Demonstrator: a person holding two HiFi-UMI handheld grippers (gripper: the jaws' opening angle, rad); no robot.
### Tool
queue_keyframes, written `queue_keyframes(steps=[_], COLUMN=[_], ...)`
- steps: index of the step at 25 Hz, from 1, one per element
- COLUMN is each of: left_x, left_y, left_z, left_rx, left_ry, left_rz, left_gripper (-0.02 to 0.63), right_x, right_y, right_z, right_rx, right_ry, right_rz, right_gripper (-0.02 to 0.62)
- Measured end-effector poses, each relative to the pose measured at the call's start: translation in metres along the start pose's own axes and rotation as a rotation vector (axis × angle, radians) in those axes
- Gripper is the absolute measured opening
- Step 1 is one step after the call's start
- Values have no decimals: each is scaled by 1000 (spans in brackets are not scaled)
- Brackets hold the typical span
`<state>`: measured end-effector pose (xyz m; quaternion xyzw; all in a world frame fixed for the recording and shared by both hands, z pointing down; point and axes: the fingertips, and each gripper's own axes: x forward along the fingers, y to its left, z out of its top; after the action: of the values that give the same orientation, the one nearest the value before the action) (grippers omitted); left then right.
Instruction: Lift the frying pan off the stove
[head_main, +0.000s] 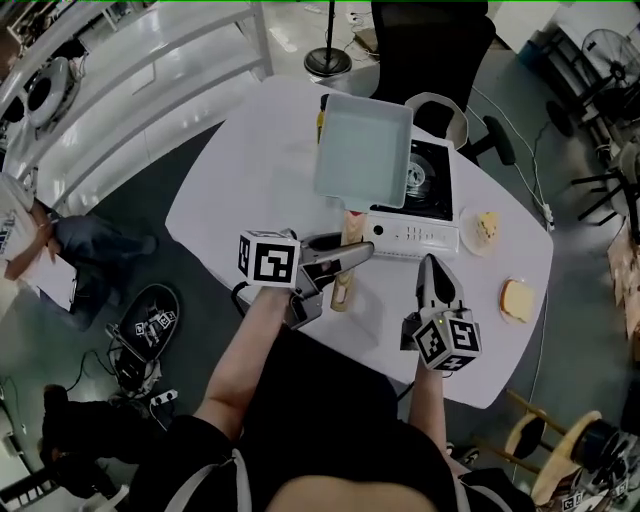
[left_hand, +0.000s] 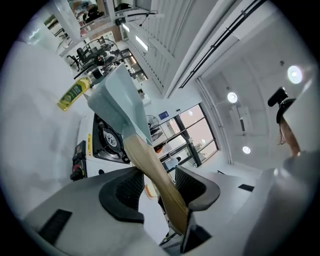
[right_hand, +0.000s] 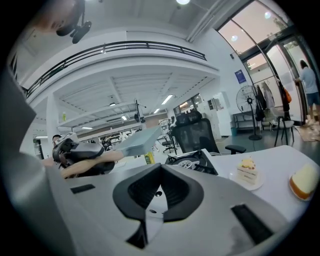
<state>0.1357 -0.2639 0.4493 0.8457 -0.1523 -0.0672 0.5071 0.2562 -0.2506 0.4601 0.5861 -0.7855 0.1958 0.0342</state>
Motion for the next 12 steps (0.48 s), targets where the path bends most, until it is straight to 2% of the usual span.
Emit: queue_keyframes(steps=[12], left_x=[-102], left_y=[18], left_z=[12], left_rx=[2], left_ry=[-170], left_rz=[141], left_gripper=[199], right_x=[33], right_y=[54], right_z=[3], right_rx=[-46], right_ry=[4], right_rz=[112], right_gripper=[3])
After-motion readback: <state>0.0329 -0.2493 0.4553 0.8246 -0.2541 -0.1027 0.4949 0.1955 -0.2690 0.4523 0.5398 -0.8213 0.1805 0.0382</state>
